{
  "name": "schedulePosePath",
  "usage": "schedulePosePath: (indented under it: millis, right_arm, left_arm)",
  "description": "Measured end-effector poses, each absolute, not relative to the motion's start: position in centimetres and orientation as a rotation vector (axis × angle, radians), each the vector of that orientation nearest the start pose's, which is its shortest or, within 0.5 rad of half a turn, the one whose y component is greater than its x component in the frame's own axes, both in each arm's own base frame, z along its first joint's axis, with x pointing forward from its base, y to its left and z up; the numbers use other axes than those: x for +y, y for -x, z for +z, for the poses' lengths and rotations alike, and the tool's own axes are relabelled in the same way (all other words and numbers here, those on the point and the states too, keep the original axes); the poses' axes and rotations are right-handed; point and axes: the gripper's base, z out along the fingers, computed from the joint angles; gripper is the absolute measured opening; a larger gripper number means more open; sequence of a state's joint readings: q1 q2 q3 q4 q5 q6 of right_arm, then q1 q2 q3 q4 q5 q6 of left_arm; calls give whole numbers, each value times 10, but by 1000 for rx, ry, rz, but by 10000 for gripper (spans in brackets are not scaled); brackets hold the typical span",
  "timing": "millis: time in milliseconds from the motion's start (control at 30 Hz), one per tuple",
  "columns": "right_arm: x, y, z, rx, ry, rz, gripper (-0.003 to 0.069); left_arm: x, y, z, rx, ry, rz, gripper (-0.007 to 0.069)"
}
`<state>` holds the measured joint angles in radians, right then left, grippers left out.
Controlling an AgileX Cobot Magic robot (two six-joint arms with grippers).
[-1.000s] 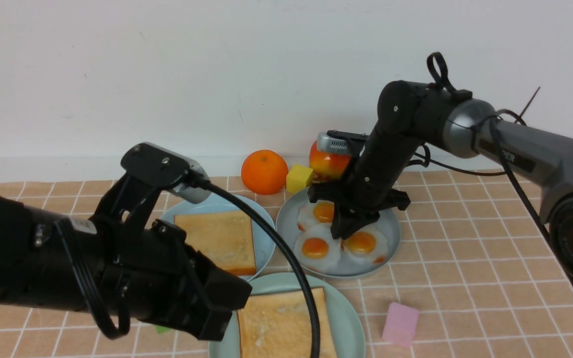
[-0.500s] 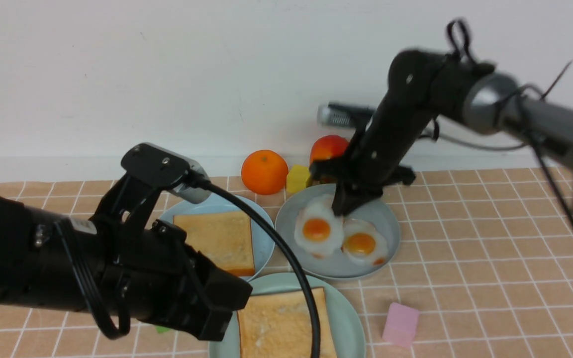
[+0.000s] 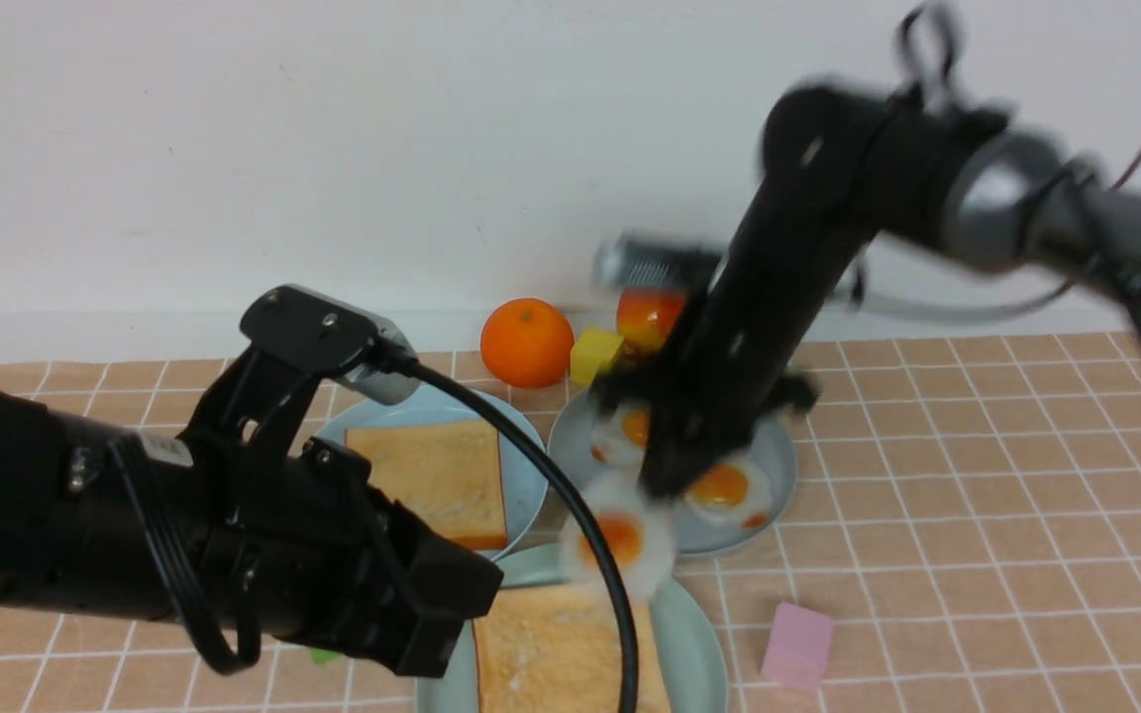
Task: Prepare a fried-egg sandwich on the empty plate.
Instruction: Use the right arm to place the fried egg on the slice of bread in the middle
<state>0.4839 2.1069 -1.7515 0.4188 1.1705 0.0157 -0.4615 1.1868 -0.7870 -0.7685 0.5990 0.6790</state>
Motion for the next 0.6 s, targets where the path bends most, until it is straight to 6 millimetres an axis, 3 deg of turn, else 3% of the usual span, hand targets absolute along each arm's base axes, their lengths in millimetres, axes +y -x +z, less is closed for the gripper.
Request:
schedulePosePath:
  millis: [100, 233, 467, 600]
  right_arm:
    - [250, -358, 200, 3018, 522, 672, 32]
    - [256, -351, 187, 3010, 505, 670, 32]
    - [255, -349, 182, 3024, 487, 678, 43]
    - [255, -348, 183, 3030, 458, 694, 95]
  left_arm:
    - [-137, -195, 285, 2249, -742, -696, 92]
    - [-137, -195, 285, 2249, -740, -697, 99]
    - [-137, -195, 285, 2250, -739, -697, 109]
    - [-137, -195, 285, 2248, -731, -695, 113]
